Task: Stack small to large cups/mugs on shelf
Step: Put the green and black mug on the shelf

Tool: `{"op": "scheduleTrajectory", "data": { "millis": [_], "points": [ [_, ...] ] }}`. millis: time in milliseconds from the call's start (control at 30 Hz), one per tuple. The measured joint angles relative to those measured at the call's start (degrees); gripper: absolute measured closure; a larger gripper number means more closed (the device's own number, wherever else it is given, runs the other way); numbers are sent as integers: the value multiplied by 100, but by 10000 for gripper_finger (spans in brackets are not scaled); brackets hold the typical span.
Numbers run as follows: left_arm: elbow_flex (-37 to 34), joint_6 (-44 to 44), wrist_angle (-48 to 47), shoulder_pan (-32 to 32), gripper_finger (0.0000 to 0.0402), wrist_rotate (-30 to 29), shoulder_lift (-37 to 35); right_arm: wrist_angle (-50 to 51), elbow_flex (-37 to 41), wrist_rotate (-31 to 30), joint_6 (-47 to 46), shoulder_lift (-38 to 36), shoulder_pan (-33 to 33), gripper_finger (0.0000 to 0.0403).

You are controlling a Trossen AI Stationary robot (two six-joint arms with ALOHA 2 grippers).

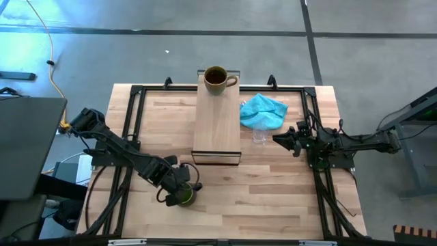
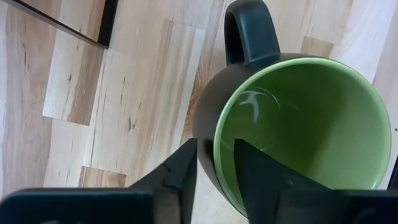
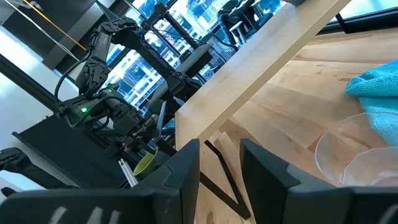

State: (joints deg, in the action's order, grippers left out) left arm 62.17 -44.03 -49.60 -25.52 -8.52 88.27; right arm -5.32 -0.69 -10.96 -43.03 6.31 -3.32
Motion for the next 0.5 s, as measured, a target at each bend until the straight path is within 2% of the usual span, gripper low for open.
{"op": "scheduleTrajectory", "data": {
  "millis": [167, 333, 500],
  "points": [
    [0, 33, -34, 4, 387, -34, 0, 12, 0, 0, 0, 1, -2, 297],
    [-9, 8, -18, -5, 379, 40, 0, 44, 0, 0, 0, 1, 0, 297],
    [-2, 7, -13, 7, 395, 6, 0, 44, 0, 0, 0, 1, 0, 297]
  ]
}}
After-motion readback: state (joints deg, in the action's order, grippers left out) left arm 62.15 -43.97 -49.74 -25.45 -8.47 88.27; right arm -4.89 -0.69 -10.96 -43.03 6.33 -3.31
